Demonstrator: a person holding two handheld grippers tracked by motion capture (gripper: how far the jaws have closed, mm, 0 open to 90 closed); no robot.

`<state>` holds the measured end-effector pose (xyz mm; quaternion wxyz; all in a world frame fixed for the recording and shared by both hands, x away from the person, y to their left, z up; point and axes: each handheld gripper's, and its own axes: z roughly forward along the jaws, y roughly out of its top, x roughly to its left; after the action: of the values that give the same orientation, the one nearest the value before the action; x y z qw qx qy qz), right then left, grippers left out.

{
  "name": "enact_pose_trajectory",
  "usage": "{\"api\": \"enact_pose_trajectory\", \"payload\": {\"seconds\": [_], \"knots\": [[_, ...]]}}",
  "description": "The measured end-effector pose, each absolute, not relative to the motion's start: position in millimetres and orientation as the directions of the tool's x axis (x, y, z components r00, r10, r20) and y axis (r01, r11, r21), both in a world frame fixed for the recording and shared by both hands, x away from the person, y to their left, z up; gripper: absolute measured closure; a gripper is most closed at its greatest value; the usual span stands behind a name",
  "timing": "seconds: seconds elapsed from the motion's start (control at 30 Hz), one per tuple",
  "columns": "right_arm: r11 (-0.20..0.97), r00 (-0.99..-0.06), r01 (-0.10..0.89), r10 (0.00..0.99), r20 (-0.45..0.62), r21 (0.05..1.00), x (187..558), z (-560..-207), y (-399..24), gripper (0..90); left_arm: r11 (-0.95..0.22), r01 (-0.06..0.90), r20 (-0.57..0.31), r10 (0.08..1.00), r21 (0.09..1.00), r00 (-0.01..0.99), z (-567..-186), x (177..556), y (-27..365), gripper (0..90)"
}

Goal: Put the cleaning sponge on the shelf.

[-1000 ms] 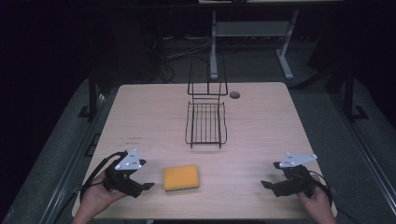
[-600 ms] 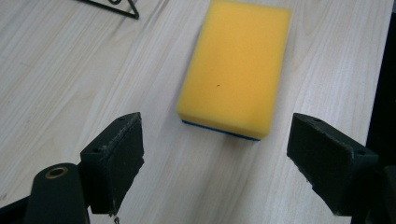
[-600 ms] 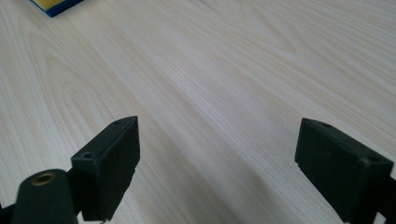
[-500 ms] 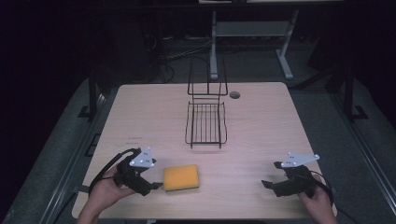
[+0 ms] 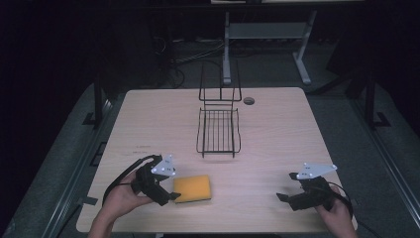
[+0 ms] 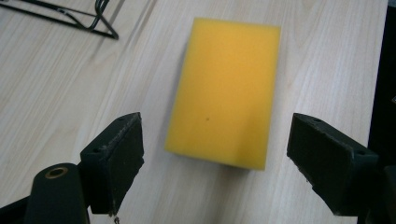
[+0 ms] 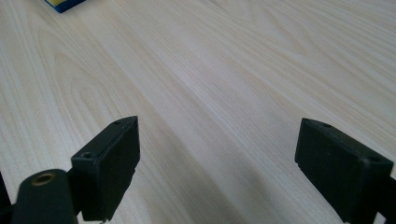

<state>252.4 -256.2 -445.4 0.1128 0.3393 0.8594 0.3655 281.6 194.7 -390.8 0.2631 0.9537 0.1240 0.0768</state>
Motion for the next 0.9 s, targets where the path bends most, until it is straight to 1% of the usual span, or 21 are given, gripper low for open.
{"api": "enact_pose_trajectory", "payload": {"seconds": [0.17, 0.5, 0.67, 0.9], "knots": [[0.495, -0.742, 0.508, 0.667, 0.066, 0.705, 253, -445, -258, 13.7, -0.838, 0.192, 0.066, 0.261, 0.511, 0.963, -396, 286, 186, 17.9], [0.513, -0.754, 0.497, 0.655, 0.055, 0.699, 253, -446, -255, 13.7, -0.853, 0.179, 0.059, 0.237, 0.490, 0.970, -401, 290, 179, 17.9], [0.512, -0.754, 0.499, 0.654, 0.059, 0.699, 253, -445, -254, 13.7, -0.858, 0.184, 0.037, 0.230, 0.479, 0.972, -402, 293, 175, 18.0], [0.520, -0.761, 0.494, 0.646, 0.057, 0.697, 252, -444, -252, 13.7, -0.868, 0.174, 0.042, 0.218, 0.465, 0.975, -403, 296, 167, 18.0]]}}
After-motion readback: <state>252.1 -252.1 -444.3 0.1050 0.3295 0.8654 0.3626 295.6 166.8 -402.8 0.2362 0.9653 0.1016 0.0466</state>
